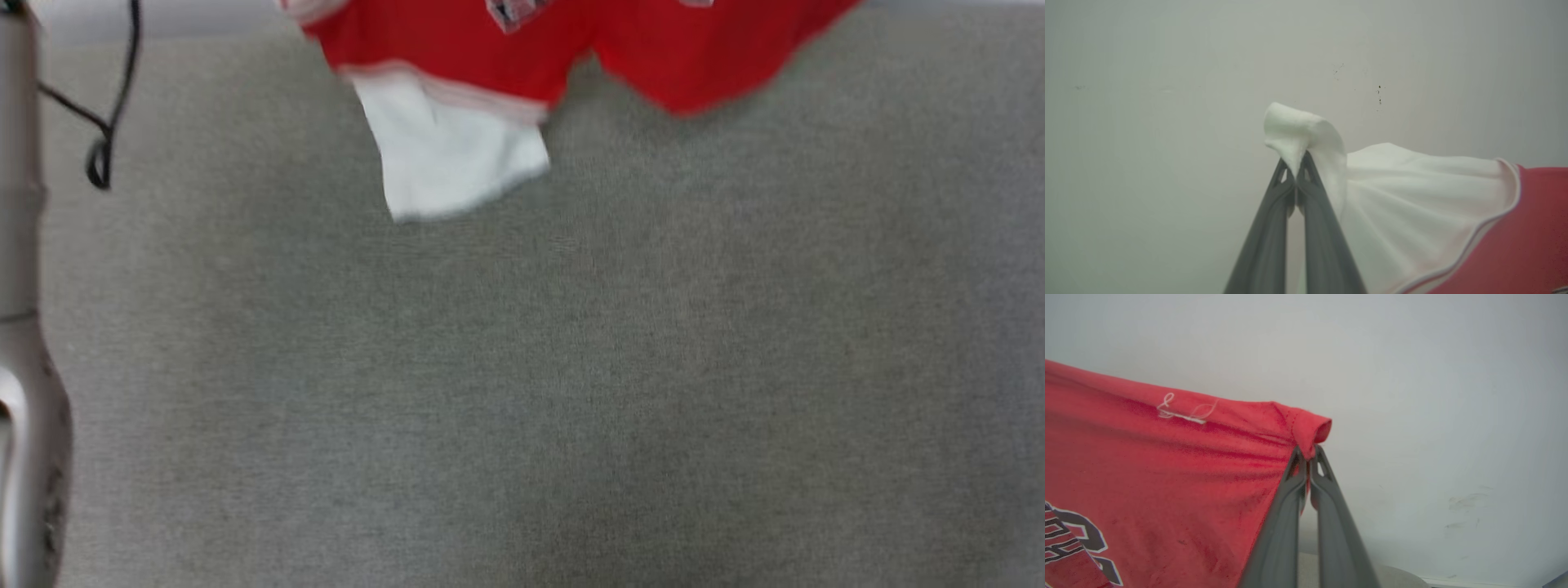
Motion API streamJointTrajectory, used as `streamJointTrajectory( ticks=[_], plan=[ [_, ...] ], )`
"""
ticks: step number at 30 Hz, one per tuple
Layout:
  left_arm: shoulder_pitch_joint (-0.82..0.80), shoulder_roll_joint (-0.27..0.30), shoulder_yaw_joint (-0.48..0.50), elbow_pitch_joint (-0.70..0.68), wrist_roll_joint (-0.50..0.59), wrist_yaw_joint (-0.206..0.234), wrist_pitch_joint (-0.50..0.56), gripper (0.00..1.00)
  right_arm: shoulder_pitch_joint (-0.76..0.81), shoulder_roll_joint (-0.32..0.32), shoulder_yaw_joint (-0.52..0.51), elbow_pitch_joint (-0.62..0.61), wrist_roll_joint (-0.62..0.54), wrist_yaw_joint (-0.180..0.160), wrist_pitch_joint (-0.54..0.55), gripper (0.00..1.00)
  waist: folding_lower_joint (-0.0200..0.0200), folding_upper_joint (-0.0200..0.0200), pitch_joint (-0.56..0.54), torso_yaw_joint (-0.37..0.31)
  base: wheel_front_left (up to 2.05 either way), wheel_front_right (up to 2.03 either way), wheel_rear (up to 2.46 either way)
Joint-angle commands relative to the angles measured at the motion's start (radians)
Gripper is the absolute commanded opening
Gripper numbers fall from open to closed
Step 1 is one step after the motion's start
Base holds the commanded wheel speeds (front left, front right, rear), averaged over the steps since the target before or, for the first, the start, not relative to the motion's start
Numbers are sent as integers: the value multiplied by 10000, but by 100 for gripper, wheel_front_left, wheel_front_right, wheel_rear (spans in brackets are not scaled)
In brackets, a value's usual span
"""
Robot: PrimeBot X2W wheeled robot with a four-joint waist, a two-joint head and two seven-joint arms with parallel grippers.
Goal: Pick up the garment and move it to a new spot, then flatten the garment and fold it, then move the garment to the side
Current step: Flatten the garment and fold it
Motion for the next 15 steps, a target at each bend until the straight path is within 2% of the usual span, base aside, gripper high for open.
streamJointTrajectory(
  ticks=[1, 8, 15],
  plan=[
    [-408, 192, 81, 171, 135, 102, -131, 0, -392, -55, -72, 174, -146, -20, -318, 0, -1, 0, 894, -230, 0, 0, 0],
    [-2438, 344, 91, 400, 348, 197, -357, 0, -2121, -200, 133, 598, -186, -20, -1749, 0, -1, 0, 2337, -354, 0, 0, 0],
    [-3184, 374, 156, 361, 333, 374, -424, 0, -3305, -211, 589, 1151, -80, -20, -2866, 0, -1, 0, 3549, -381, 0, 0, 0]
  ],
)
